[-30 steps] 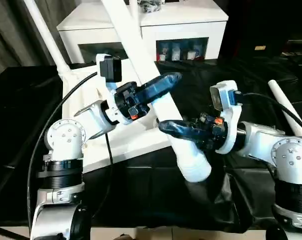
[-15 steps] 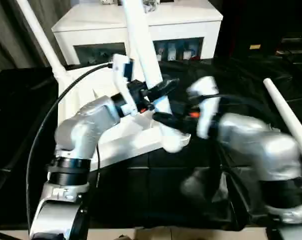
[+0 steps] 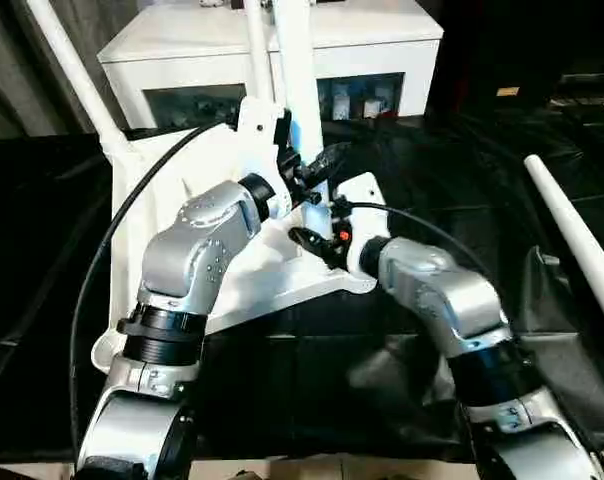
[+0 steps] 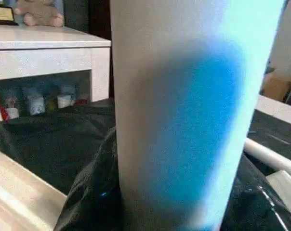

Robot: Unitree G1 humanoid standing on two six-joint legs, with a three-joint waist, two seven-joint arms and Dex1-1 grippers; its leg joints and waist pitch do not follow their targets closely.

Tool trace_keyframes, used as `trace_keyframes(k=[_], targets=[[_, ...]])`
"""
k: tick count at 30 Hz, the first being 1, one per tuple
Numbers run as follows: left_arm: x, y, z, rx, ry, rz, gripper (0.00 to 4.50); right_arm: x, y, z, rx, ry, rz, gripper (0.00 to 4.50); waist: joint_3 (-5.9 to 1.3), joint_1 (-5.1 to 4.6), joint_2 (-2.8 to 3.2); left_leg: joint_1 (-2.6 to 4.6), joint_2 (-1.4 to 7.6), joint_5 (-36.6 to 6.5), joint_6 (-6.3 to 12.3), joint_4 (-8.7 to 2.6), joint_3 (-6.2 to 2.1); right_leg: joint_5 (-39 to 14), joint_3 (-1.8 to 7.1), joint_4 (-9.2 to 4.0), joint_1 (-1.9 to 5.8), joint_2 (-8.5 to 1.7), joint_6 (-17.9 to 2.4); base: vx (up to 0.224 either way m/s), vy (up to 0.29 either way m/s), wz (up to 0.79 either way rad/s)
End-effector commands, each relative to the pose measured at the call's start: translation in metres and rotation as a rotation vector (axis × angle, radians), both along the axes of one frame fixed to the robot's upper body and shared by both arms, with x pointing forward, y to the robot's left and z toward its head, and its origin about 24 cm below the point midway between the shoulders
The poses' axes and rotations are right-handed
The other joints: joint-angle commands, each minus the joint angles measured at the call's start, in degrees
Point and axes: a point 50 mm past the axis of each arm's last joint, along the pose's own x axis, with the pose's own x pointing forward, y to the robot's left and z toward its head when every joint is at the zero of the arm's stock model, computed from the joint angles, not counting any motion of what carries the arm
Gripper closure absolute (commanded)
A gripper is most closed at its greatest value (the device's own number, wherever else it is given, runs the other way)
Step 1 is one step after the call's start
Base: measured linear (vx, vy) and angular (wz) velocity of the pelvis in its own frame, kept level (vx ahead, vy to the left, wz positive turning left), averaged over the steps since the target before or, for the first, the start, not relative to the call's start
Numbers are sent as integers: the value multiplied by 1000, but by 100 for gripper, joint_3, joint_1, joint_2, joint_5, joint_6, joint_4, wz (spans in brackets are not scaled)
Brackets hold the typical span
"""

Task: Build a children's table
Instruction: Pick table leg

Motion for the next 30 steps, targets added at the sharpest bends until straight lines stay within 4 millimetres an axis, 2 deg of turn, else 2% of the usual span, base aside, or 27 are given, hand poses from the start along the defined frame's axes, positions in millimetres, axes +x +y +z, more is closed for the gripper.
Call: trace_keyframes(k=[1,9,11,12,13,14,15,17,19,20,22,24,25,26,27,30], targets=[[3,5,5,-1,-20,29,267,4,0,12,23,-46,5,246,-457,-2,-80,97,262,-1227,13,-456,-115,-1204,201,-344,288,-262,-1200,0,0,0],[4,7,5,-6,-20,43,267,1,0,12,40,-52,49,254,-457,5,-83,89,262,-1176,48,-452,-113,-1182,202,-338,294,-269,-1224,0,0,0],[4,8,5,-5,-21,43,211,0,0,12,46,-53,62,254,-462,9,-90,91,263,-1153,68,-446,-111,-1157,203,-335,298,-269,-1231,0,0,0],[3,8,5,-10,-21,4,197,-5,-2,15,64,-65,134,255,-458,8,-98,87,263,-1149,80,-446,-110,-1161,202,-337,298,-267,-1233,0,0,0],[3,8,5,-10,-21,4,195,-5,-2,15,64,-65,134,255,-467,27,-91,98,269,-1148,123,-437,-109,-1128,206,-331,304,-274,-1237,0,0,0],[1,10,4,-17,-7,-49,189,-13,-5,17,85,-83,228,257,-465,21,-105,85,265,-1125,145,-438,-109,-1092,203,-330,312,-271,-1245,0,0,0],[-2,11,3,-54,19,-128,162,-21,-11,17,96,-84,321,260,-469,64,-105,100,272,-1052,233,-424,-97,-990,205,-320,323,-271,-1254,0,0,0],[-16,13,3,-85,10,-344,153,-34,-22,17,120,-62,454,260,-471,104,-130,89,263,-879,333,-413,-92,-927,208,-305,336,-280,-1319,0,0,0],[-29,15,4,-102,5,-504,149,-41,-30,17,120,-38,527,261,-470,106,-113,81,276,-881,411,-406,-87,-966,206,-285,317,-282,-1406,0,0,0],[-33,16,4,-107,7,-555,117,-44,-33,16,115,-31,551,262,-456,105,-104,73,282,-933,421,-419,-91,-1069,201,-292,317,-284,-1427,0,0,0],[-36,19,6,-104,7,-609,110,-48,-39,16,101,-22,591,262,-424,92,-88,119,283,-1317,285,-435,-86,-1544,202,-335,275,-269,-1387,0,0,0],[-37,23,7,-97,9,-643,126,-50,-43,16,92,-15,616,262,-406,86,-108,120,282,-1484,206,-454,-95,-1802,205,-355,284,-268,-1306,0,0,0],[-38,25,7,-104,6,-669,126,-51,-45,17,89,-14,625,262,-399,83,-99,143,287,-1584,140,-462,-98,-2001,216,-375,265,-273,-1224,0,0,0],[-39,25,8,-108,5,-680,132,-51,-46,17,88,-14,629,262,-391,79,-76,152,286,-1651,104,-467,-102,-2105,216,-382,256,-275,-1197,0,0,0],[-40,27,9,-116,3,-707,143,-52,-48,17,85,-14,637,262,-397,71,-91,154,281,-1730,32,-471,-110,-2216,215,-392,259,-274,-1145,0,0,0],[-45,31,13,-171,4,-784,173,-54,-52,20,92,-16,659,262,-401,65,-87,147,272,-1762,3,-474,-108,-2151,212,-386,265,-270,-1184,0,0,0]])
